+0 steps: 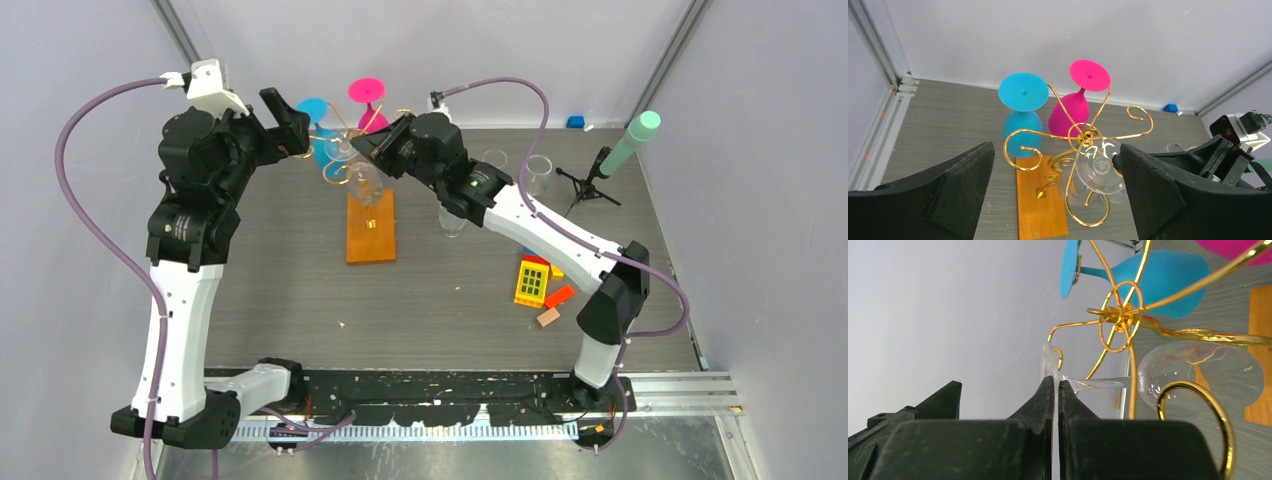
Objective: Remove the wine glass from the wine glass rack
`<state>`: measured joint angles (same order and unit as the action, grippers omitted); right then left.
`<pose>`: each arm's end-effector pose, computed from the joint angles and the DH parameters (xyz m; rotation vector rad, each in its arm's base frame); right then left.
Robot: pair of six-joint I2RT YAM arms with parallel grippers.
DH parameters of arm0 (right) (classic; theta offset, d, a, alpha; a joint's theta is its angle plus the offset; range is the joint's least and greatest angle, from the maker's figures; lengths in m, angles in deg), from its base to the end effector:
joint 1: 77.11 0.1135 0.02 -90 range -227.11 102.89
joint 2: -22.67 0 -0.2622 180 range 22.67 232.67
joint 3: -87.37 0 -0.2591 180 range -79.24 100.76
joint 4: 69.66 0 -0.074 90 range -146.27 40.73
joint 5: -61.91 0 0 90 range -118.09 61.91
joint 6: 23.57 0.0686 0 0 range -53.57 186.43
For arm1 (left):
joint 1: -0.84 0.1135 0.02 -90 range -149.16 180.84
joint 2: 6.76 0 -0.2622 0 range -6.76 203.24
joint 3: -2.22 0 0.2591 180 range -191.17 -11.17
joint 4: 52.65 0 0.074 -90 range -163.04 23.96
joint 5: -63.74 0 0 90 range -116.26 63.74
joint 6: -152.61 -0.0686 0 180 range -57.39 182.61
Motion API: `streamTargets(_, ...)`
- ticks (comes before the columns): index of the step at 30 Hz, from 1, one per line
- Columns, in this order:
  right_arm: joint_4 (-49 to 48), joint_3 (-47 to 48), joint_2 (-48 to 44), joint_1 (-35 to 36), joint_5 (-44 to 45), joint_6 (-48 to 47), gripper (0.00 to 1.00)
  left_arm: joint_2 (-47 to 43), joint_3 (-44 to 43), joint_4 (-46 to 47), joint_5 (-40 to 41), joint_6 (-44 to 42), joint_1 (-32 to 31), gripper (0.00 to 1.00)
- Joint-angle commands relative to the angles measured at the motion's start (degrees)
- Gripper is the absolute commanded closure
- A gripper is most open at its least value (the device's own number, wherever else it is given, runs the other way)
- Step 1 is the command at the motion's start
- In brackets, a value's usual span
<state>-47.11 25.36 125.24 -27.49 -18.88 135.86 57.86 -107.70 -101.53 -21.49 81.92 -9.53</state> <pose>0.3112 0.3490 0.4207 0.4605 1.8509 1.3696 0.2292 -0.0361 0.5257 -0.1920 1.6319 -0.3289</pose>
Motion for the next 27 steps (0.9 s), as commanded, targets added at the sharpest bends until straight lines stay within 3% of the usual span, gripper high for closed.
streamTargets(1,-3.25,-1.01,-5.70,-0.28,2.39,3.47,1.00,-0.57,0.76,4.73,-4.47,0.11,0.34,0.01)
streamTargets(20,0.71,-8.88,-18.65,-0.41,-2.78,11.56,1.00,-2.90,2.56,3.15,-17.52,-4.91,0.35,0.03)
streamTargets(27,6.25,-9.58,-22.82,-0.42,-7.30,16.25,1.00,-9.35,10.83,7.60,-32.54,-5.99,0.35,0.03)
